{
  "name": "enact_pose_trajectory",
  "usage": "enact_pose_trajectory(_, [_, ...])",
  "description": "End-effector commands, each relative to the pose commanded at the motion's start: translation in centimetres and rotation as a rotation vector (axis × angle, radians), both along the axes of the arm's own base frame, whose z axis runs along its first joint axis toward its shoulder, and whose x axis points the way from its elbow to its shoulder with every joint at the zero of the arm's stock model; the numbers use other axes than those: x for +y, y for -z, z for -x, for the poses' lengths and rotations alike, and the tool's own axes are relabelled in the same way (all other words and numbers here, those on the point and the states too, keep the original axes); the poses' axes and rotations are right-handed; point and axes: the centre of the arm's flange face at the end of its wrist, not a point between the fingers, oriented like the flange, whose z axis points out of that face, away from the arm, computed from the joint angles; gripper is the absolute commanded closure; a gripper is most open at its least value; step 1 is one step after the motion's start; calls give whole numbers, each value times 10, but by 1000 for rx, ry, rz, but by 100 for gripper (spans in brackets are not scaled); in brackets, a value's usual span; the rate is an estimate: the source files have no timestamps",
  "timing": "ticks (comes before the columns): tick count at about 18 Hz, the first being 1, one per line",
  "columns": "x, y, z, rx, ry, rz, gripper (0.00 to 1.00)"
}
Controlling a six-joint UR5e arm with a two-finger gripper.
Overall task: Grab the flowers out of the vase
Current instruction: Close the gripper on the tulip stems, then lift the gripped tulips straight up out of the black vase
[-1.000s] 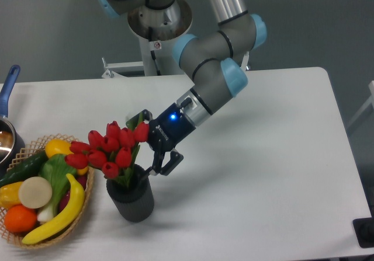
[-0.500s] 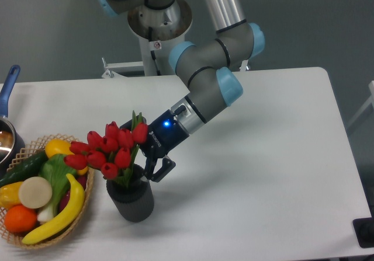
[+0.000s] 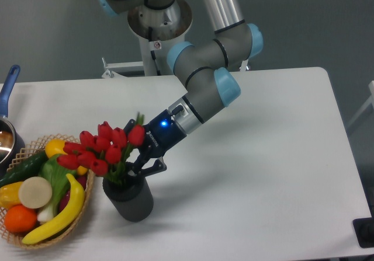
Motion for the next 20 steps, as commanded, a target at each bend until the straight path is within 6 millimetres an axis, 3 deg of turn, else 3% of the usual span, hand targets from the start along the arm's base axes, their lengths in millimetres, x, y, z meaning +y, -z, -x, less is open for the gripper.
enact_pose_trajectory(6, [-6, -6, 8, -27, -22, -14, 100])
enact_pose_trajectory(11, [-13, -44, 15, -84, -62, -42, 100])
enact_pose_trajectory(17, [-1, -96, 38, -163, -128, -9, 100])
enact_pose_trajectory(20, [-3, -107, 46, -198, -157, 7, 100])
